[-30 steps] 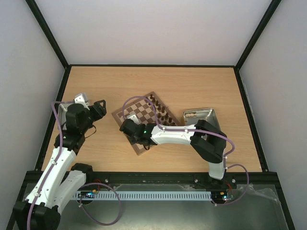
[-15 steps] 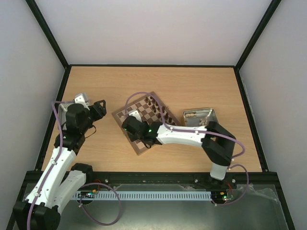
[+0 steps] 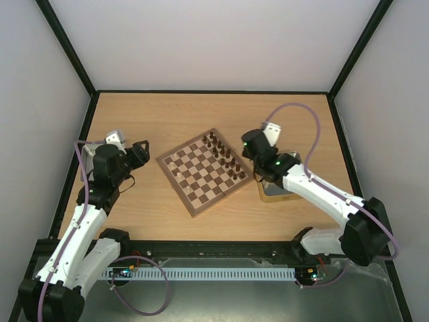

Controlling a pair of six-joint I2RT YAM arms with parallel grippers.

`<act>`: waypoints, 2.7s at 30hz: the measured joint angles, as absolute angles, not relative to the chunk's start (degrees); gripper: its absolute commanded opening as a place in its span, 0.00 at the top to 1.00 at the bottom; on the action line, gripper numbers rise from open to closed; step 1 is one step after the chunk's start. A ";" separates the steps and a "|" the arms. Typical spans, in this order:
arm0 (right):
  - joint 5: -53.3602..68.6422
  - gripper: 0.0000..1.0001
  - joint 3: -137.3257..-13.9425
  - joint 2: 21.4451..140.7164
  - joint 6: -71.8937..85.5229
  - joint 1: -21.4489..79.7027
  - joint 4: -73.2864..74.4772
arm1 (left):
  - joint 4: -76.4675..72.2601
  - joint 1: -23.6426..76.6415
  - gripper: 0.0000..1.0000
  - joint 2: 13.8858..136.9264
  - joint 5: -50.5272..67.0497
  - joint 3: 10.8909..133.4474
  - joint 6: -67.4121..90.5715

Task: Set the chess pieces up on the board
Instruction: Pick up the chess piece from the storage box, then place the chess piece on the chessboard.

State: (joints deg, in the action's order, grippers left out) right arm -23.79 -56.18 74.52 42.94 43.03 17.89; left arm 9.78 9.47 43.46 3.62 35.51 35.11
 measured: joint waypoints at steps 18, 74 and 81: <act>-9.43 0.68 -38.89 75.57 46.94 25.04 23.66 | 9.34 9.47 0.31 44.69 5.10 35.51 35.57; -8.71 0.96 -86.61 109.86 39.94 54.98 25.06 | 8.97 9.47 0.31 46.83 4.29 33.01 37.74; -9.93 0.96 -96.97 119.17 36.21 58.08 26.17 | 10.87 9.56 0.31 46.81 1.43 31.79 39.16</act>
